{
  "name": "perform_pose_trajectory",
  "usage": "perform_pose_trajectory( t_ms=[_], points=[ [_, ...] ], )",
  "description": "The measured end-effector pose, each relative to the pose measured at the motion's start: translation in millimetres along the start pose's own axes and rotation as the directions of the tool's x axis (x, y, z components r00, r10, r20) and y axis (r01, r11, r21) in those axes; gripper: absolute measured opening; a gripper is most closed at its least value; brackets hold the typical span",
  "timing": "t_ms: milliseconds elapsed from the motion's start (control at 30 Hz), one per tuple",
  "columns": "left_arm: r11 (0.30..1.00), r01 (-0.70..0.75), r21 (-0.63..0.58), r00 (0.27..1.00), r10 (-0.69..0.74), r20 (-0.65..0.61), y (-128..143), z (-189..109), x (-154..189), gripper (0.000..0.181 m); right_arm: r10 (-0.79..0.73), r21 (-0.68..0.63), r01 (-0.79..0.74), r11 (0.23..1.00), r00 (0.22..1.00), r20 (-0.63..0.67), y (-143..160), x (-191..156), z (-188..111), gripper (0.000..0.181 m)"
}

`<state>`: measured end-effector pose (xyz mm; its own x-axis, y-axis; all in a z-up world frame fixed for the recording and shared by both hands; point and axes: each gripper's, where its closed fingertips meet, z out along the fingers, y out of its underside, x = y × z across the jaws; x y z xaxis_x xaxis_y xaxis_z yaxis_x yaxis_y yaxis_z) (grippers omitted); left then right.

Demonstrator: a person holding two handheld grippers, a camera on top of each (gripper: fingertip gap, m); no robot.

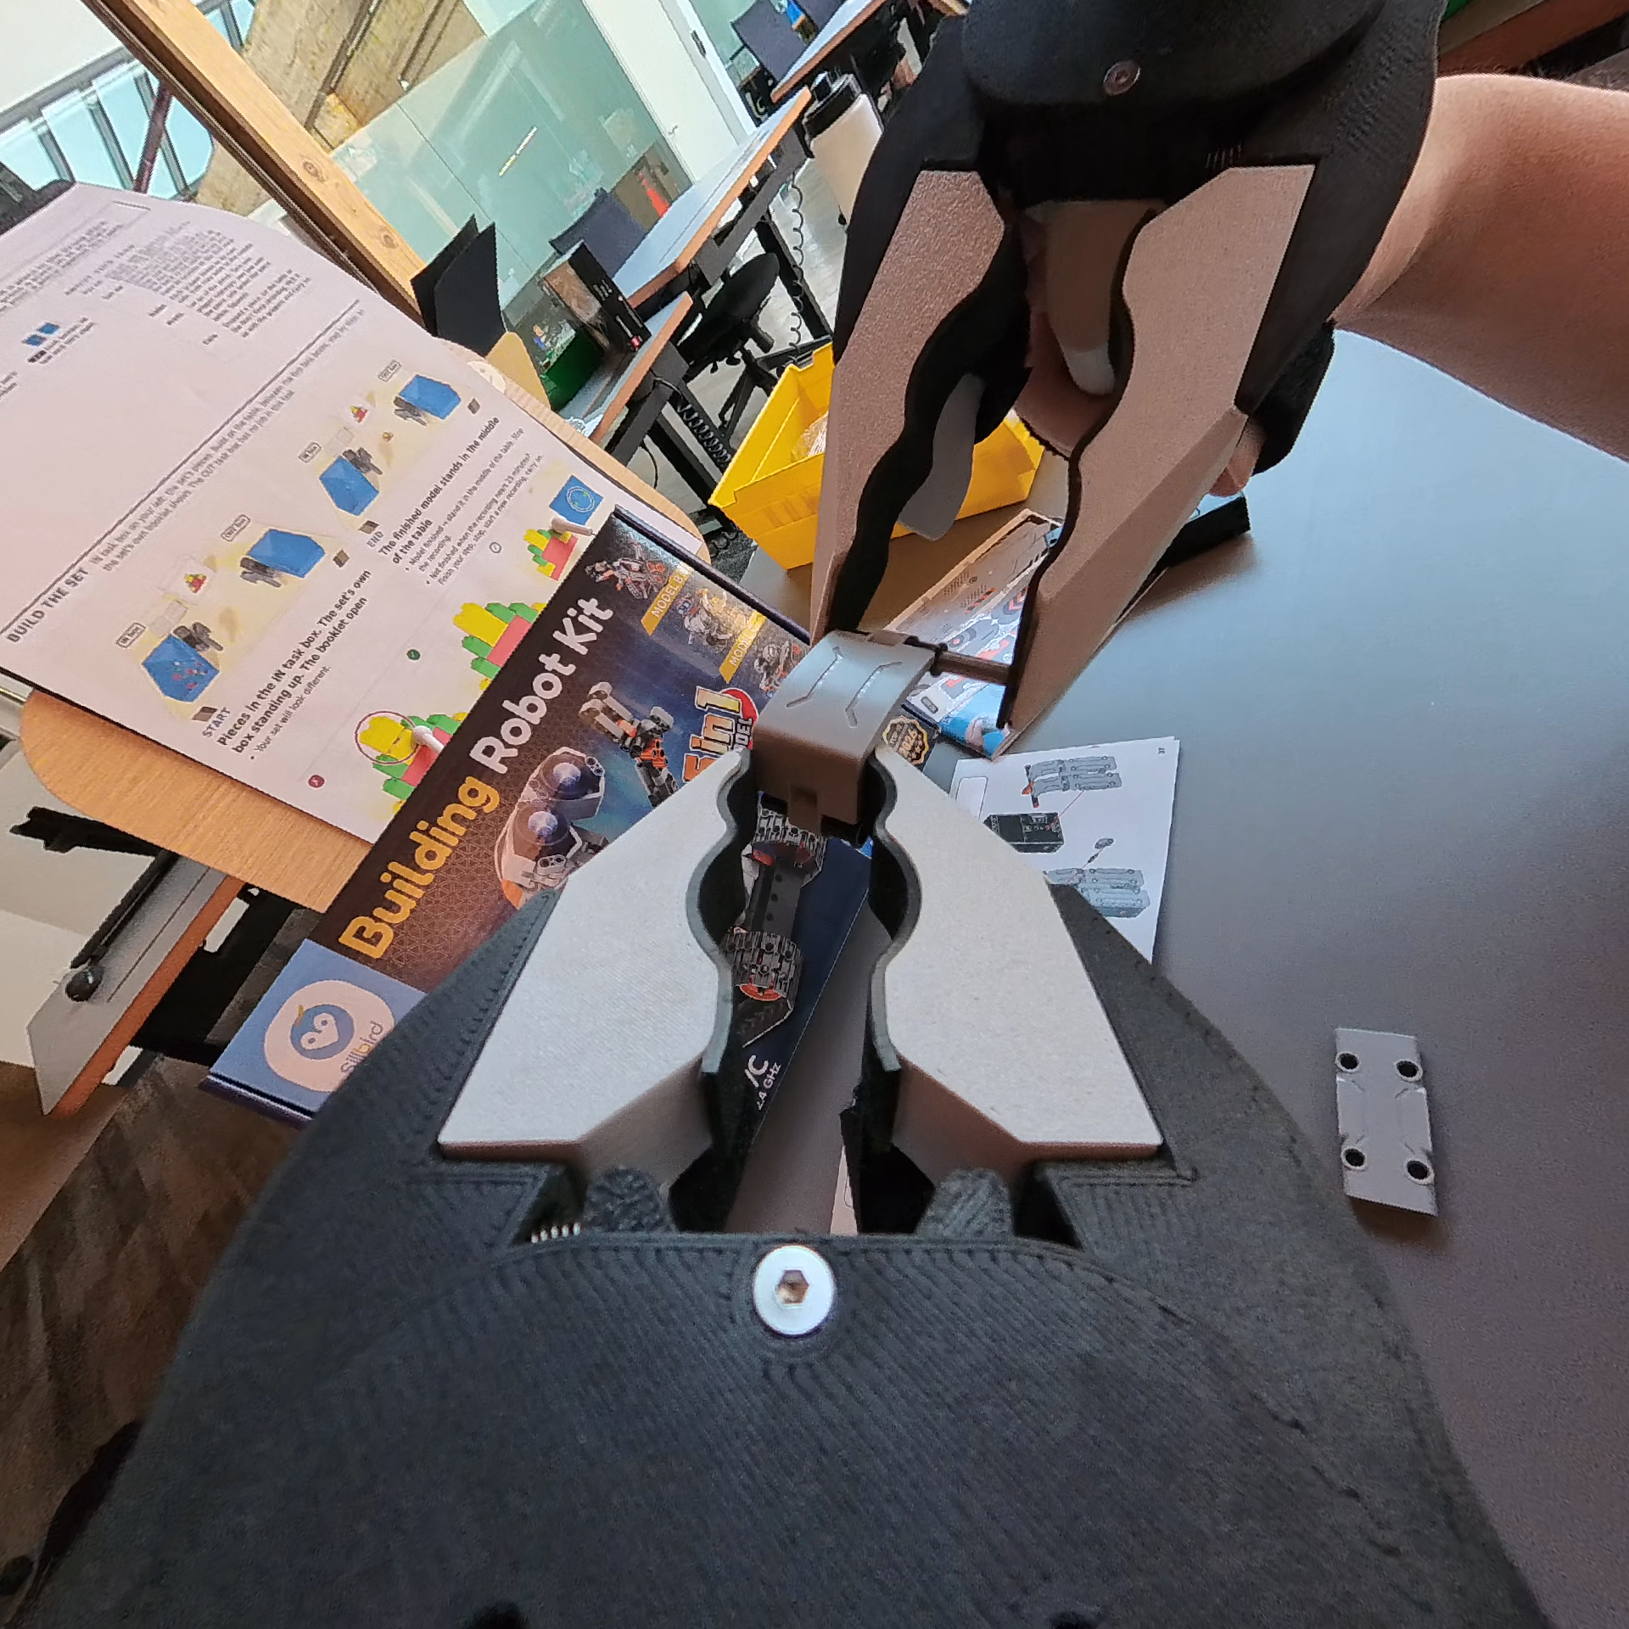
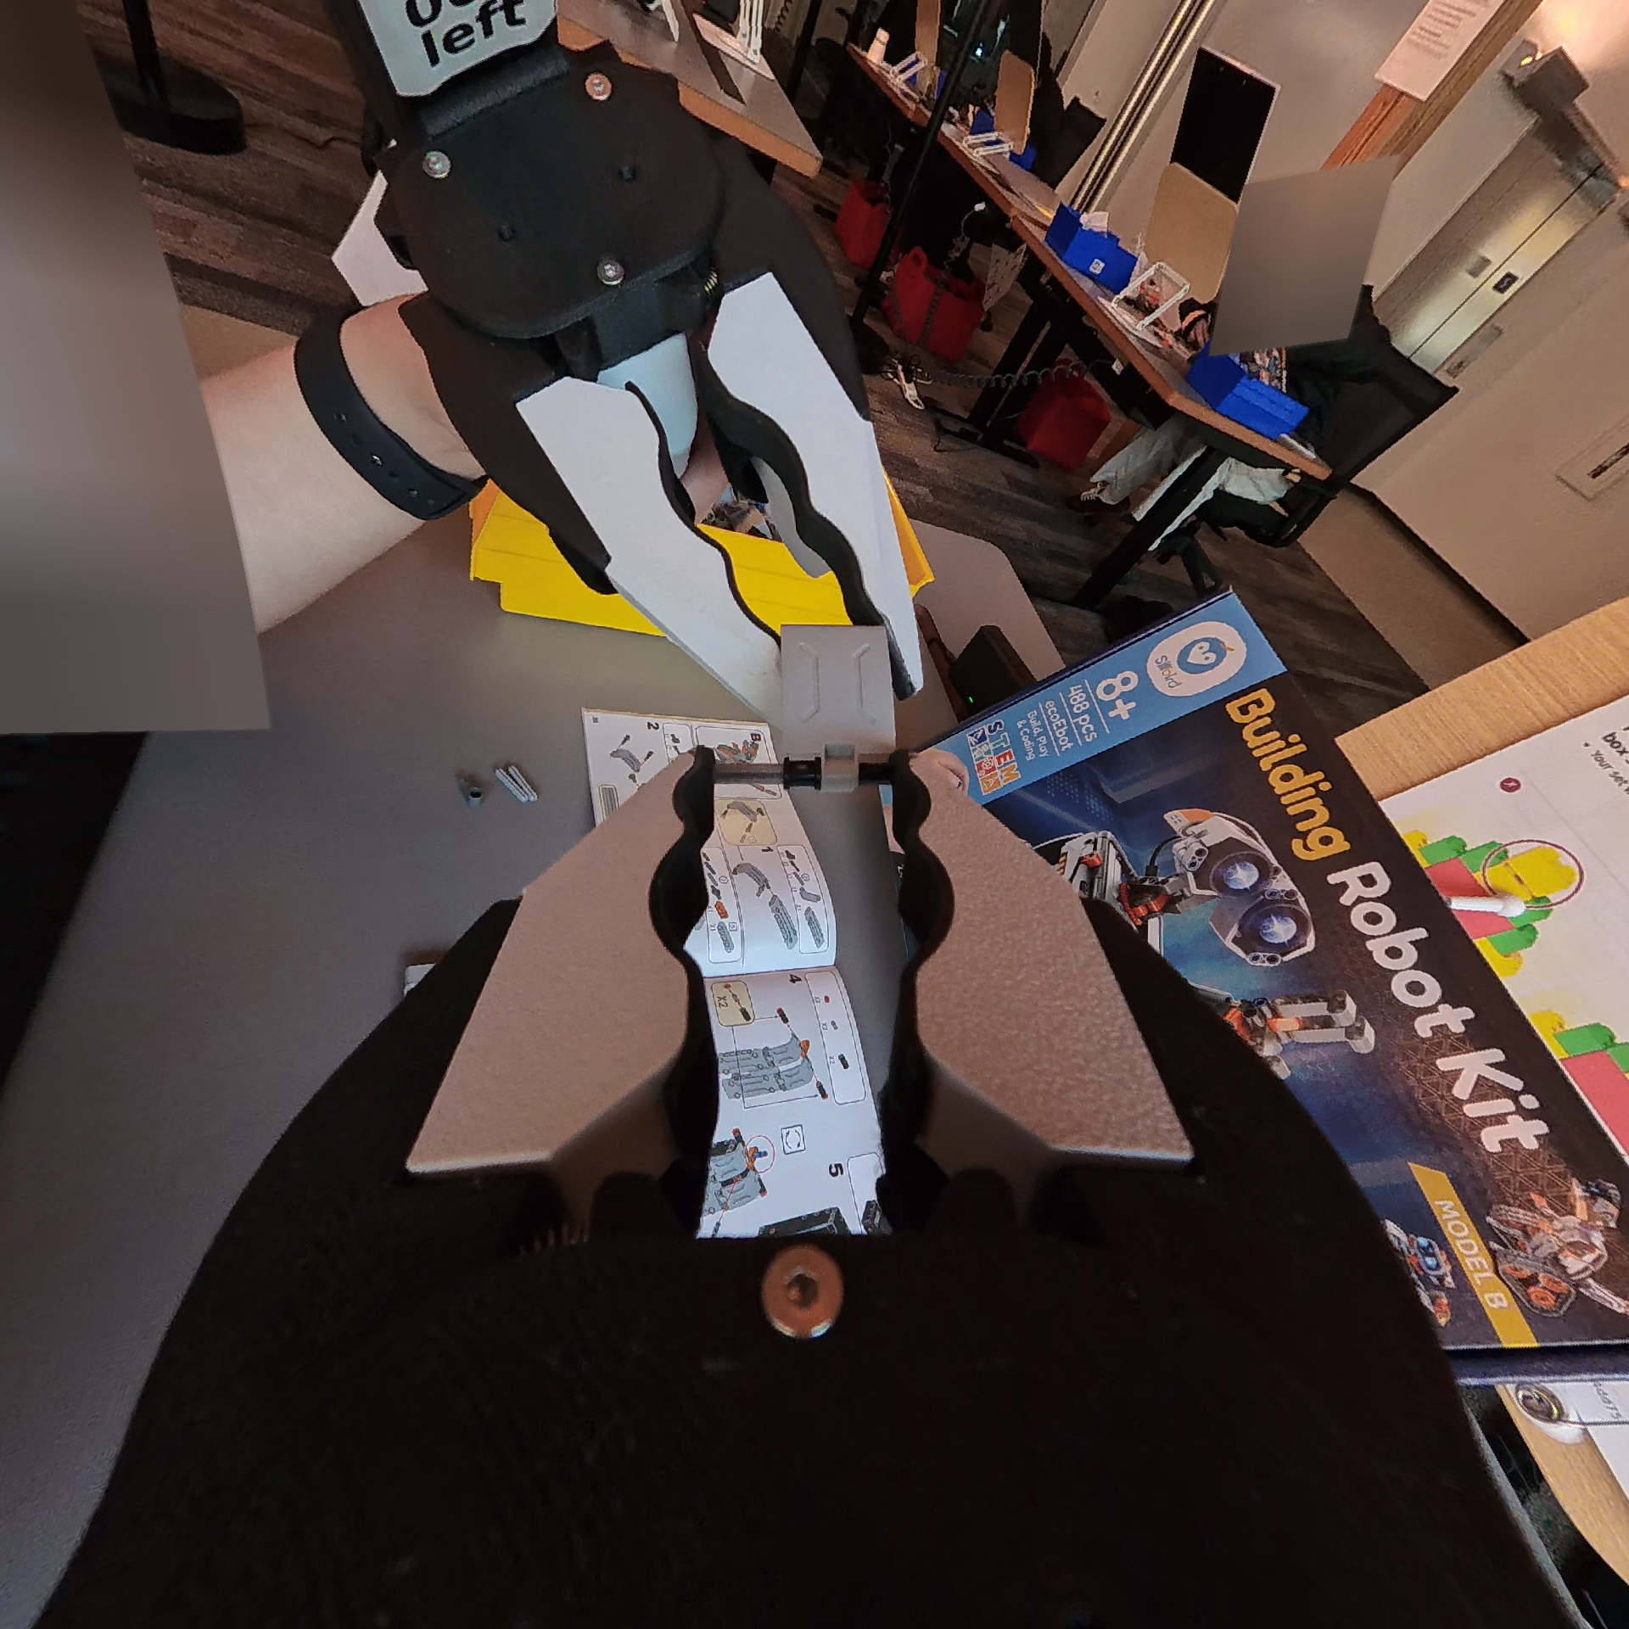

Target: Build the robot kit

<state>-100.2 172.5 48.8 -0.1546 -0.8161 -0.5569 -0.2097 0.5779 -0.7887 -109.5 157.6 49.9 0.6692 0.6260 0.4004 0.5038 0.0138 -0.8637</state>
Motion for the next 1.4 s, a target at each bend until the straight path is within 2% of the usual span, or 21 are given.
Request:
perform_pose_trajectory(
  t_ms=[367, 533, 633, 833, 933, 967, 1000, 1033, 1100, 1167, 1233, 1300, 1400],
  points=[
    [1.000, 0.000, 0.012, 1.000, 0.000, 0.007, -3, -2, -1, 0.021, -0.032, 0.016, 0.033, 0.999, 0.999, -0.009, -3, 0, -1, 0.038],
    [0.999, -0.020, -0.036, 1.000, 0.021, 0.011, 6, 1, -1, 0.022, 0.040, -0.029, -0.040, 0.999, 0.999, 0.015, 7, 1, 5, 0.039],
    [0.999, -0.023, -0.042, 1.000, 0.023, 0.009, 7, 3, 0, 0.022, 0.011, -0.028, -0.012, 1.000, 1.000, -0.007, 8, 3, 4, 0.044],
    [1.000, -0.013, -0.027, 1.000, 0.013, 0.002, 5, 1, 0, 0.022, -0.017, -0.022, 0.017, 1.000, 1.000, 0.003, 6, 1, 3, 0.038],
    [0.999, -0.019, -0.040, 0.999, 0.020, 0.027, 7, 0, -5, 0.022, 0.033, 0.015, -0.033, 0.999, 0.999, -0.003, 3, 4, 7, 0.039],
    [0.999, -0.012, -0.040, 0.999, 0.014, 0.032, 8, -2, -7, 0.022, 0.054, 0.044, -0.054, 0.998, 0.998, -0.012, -1, 6, 8, 0.047],
    [0.999, -0.006, -0.043, 0.999, 0.007, 0.033, 9, -5, -8, 0.022, 0.066, 0.081, -0.064, 0.995, 0.997, -0.033, -6, 10, 8, 0.073],
    [0.999, -0.005, -0.051, 0.998, 0.008, 0.057, 11, -9, -14, 0.022, 0.075, 0.111, -0.070, 0.991, 0.996, -0.039, -10, 12, 7, 0.080],
    [0.998, 0.016, -0.063, 0.992, -0.008, 0.128, 17, -21, -31, 0.021, 0.094, 0.210, -0.087, 0.974, 0.995, -0.024, -20, 14, 2, 0.072],
    [0.996, 0.086, -0.025, 0.968, -0.077, 0.240, 17, -39, -57, 0.021, 0.136, 0.258, -0.138, 0.956, 0.990, 0.027, -21, 13, 1, 0.047],
    [0.980, 0.186, 0.073, 0.922, -0.200, 0.332, 12, -60, -81, 0.021, 0.172, 0.168, -0.174, 0.970, 0.985, 0.022, -1, 17, 11, 0.036],
    [0.948, 0.274, 0.160, 0.889, -0.313, 0.335, 8, -75, -92, 0.021, 0.158, 0.014, -0.158, 0.987, 0.987, 0.002, 30, 17, 23, 0.028],
    [0.936, 0.325, 0.136, 0.845, -0.352, 0.402, 24, -87, -106, 0.021, 0.127, -0.160, -0.119, 0.980, 0.991, 0.036, 63, 4, 38, 0.019]
  ],
)
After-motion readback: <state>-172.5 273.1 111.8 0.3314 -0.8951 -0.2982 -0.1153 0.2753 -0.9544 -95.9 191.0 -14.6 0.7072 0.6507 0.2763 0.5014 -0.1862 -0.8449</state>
